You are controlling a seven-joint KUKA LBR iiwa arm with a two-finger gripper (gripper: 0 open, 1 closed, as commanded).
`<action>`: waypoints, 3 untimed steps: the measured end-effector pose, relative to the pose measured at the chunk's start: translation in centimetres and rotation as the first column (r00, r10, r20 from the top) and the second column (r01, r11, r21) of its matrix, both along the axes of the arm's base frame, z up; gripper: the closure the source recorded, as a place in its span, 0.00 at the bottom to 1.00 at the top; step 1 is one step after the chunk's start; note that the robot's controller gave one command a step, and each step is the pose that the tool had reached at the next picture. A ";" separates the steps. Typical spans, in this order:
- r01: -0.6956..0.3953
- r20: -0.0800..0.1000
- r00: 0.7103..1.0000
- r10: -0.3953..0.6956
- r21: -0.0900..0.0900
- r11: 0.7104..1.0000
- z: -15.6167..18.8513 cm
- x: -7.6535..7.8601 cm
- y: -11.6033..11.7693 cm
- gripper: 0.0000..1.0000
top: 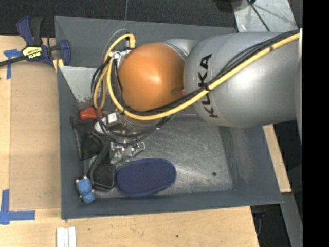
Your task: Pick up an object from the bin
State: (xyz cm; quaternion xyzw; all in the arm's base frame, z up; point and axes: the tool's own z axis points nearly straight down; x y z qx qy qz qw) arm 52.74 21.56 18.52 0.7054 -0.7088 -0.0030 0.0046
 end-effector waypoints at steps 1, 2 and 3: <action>0.001 0.012 1.000 -0.001 0.005 1.000 0.5 0.4 0.1 0.00; -0.445 0.023 0.895 0.445 0.002 0.896 -7.0 1.2 -1.3 0.00; -0.614 0.018 0.789 0.614 0.002 0.789 2.0 0.4 -2.8 0.00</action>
Offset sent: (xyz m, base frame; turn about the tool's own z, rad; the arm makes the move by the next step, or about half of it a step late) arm 0.0000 0.0000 0.0000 0.0000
